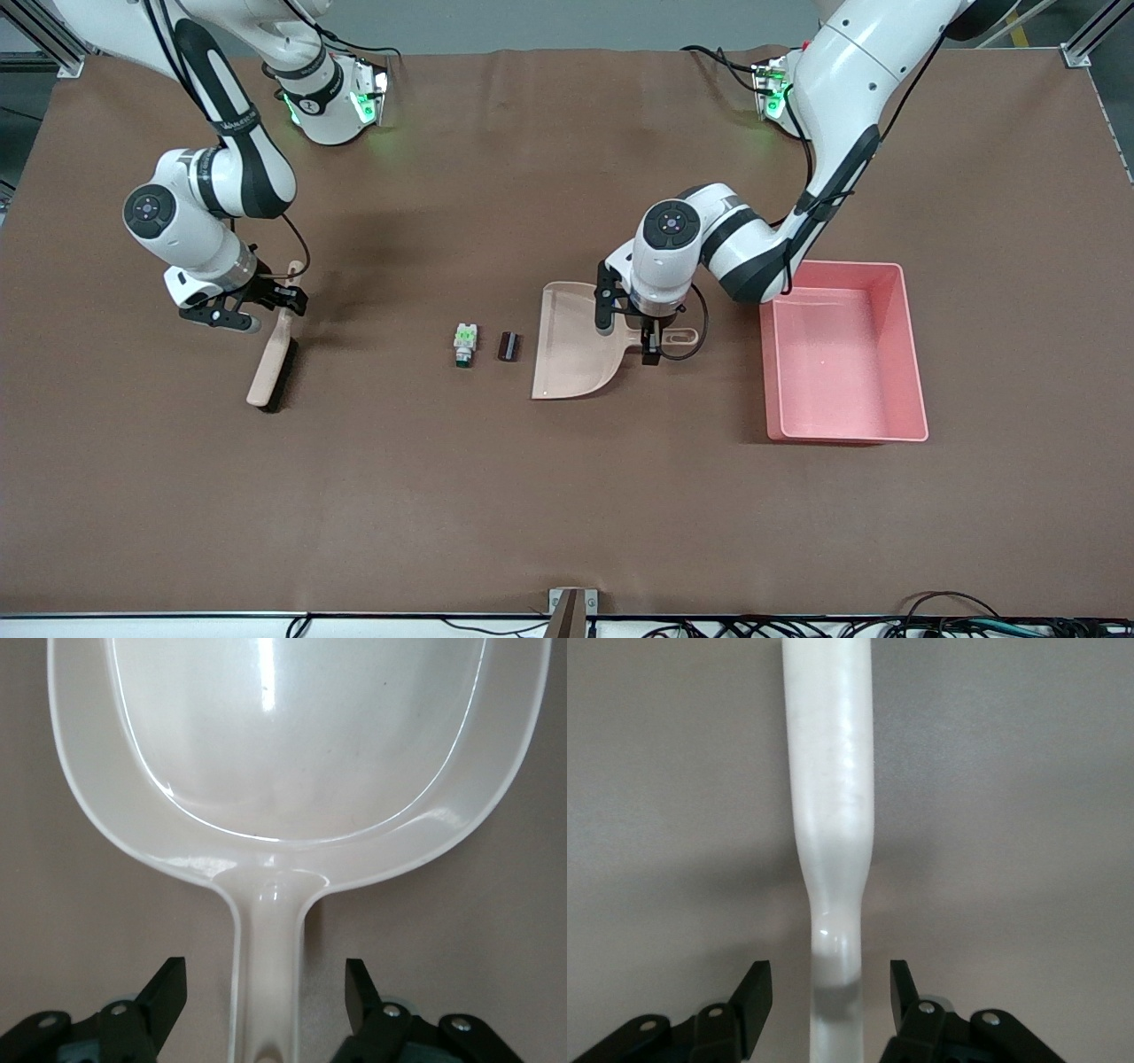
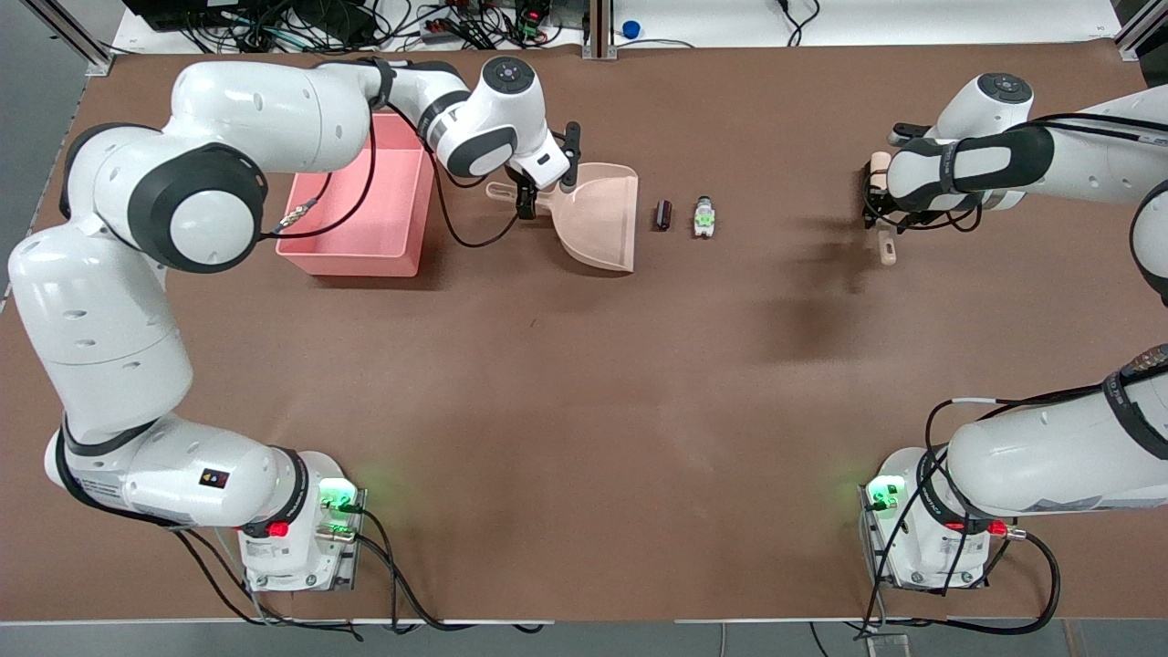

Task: Clean e-waste and dump in bin
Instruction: 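Close the left gripper on the dustpan handle while the right gripper grasps the brush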

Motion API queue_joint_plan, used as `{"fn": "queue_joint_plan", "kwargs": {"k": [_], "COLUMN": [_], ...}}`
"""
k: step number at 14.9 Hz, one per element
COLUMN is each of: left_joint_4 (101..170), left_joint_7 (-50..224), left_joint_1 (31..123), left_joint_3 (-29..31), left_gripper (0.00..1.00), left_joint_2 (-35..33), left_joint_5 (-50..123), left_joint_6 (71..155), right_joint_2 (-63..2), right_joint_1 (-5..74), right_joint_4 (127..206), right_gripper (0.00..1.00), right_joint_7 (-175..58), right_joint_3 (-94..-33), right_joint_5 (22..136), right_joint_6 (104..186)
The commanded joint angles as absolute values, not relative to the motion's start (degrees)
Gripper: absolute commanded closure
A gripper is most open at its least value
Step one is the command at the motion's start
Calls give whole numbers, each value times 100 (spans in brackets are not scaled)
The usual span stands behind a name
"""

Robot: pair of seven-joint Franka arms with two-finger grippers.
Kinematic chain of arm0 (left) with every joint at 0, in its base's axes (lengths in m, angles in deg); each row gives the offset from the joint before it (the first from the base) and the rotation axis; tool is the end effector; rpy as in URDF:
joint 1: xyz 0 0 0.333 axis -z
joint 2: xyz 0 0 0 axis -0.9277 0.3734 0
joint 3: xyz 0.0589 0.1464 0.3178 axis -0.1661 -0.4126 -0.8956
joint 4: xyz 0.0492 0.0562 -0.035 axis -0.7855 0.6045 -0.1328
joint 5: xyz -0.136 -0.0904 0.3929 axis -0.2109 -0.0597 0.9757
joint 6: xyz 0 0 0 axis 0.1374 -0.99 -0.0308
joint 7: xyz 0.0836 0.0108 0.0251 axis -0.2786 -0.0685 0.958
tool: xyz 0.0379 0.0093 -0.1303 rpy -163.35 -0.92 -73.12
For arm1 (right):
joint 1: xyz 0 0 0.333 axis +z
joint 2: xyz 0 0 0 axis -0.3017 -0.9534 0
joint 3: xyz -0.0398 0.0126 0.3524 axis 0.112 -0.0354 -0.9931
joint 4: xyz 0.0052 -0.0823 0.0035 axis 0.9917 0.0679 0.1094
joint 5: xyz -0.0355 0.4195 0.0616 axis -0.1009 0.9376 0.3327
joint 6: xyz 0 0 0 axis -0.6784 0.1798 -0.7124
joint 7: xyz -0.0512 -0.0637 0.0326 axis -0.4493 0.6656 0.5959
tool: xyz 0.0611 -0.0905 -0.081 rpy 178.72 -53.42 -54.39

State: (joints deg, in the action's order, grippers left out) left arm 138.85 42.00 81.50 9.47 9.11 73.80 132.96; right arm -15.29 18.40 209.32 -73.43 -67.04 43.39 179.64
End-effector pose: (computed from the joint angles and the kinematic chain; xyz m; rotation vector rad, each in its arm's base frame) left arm 0.5596 -0.4262 0.2147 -2.0745 2.2488 -0.0988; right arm 0.5029 -0.0074 0.2160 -3.1212 0.3169 0.0017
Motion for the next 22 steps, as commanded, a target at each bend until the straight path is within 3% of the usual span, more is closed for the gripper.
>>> {"fn": "queue_joint_plan", "kwargs": {"k": [1, 4, 7, 14, 18, 22], "left_joint_4": [13762, 13753, 13753, 13709, 13718, 13718], "left_joint_7": [4160, 4152, 4143, 4143, 4143, 4143], "left_joint_1": [8178, 8187, 8187, 8240, 8240, 8240], "left_joint_3": [987, 987, 987, 987, 987, 987], "left_gripper": [22, 30, 30, 38, 48, 61], "left_joint_2": [1015, 1068, 1112, 1174, 1174, 1182], "left_joint_5": [7510, 7510, 7510, 7510, 7510, 7510], "left_joint_6": [13307, 13333, 13464, 13526, 13518, 13518], "right_joint_2": [-1483, -1483, -1518, -1589, -1502, -1211], "right_joint_1": [1782, 1791, 1782, 1782, 1782, 1800], "right_joint_4": [21027, 21045, 21045, 21019, 20756, 19650], "right_gripper": [42, 48, 56, 98, 100, 100], "right_joint_7": [-7347, -7356, -7356, -7356, -7418, -7514], "right_joint_3": [-6734, -6734, -6734, -6734, -6734, -6734], "right_joint_5": [4389, 4389, 4389, 4389, 4389, 4398], "right_joint_6": [17992, 17984, 17992, 17993, 17661, 15905]}}
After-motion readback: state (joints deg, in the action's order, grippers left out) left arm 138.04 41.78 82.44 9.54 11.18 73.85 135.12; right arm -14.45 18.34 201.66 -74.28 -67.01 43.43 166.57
